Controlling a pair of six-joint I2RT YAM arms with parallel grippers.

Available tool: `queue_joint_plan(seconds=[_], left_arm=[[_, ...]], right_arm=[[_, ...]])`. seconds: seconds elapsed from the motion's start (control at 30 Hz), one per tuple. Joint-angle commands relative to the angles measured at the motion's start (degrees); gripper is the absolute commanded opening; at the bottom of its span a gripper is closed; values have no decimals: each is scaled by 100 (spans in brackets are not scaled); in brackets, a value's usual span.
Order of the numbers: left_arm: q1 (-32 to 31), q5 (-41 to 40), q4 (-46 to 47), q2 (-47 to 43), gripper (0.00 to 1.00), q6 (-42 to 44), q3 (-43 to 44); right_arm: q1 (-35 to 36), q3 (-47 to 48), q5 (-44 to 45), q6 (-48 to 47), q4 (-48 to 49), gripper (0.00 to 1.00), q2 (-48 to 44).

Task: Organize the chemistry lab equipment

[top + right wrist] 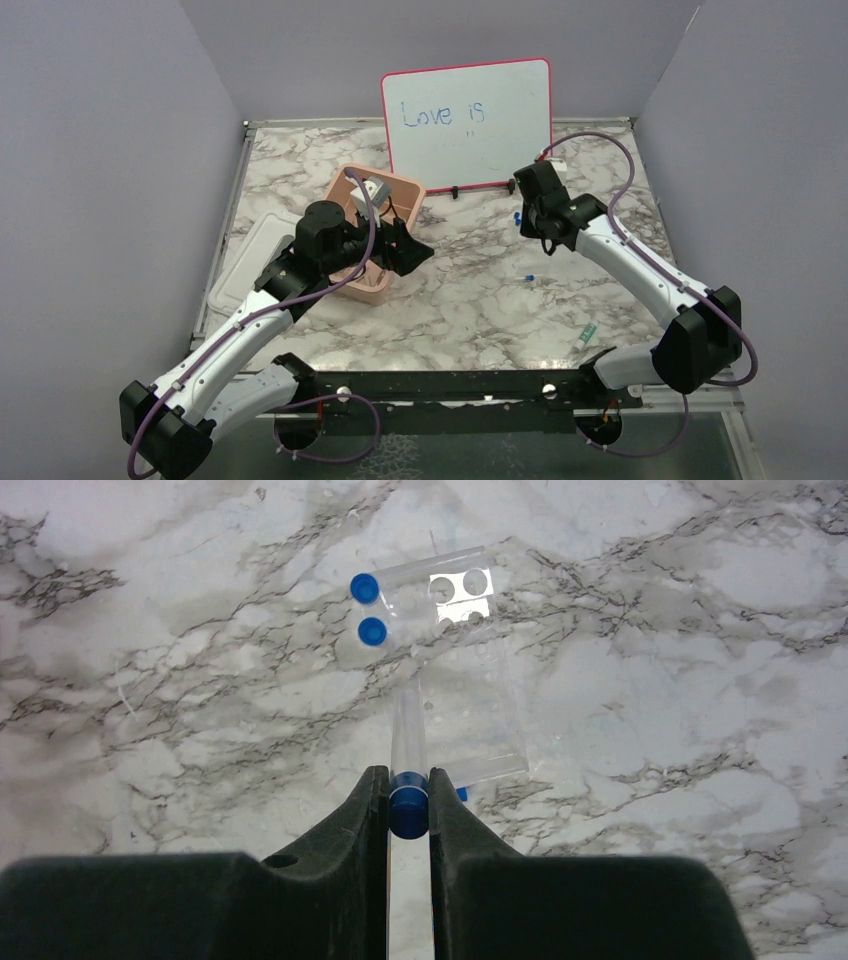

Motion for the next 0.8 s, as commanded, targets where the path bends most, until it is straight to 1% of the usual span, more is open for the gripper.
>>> queue_joint_plan(seconds=[0.0,0.2,0.5,0.77], left_arm=[[11,131,206,-51,86,41,-30],[20,109,199,-58,85,20,-45],[20,21,175,-75,85,38,-45],[40,-231,164,-232,85,42,-47]], right_arm=[[-121,-122,-342,-405,590,6,228],[-154,-174,-509,-483,774,6,525],[-220,-29,-543,-470,560,6,854],[-248,94,-700,-555,449,6,1073]])
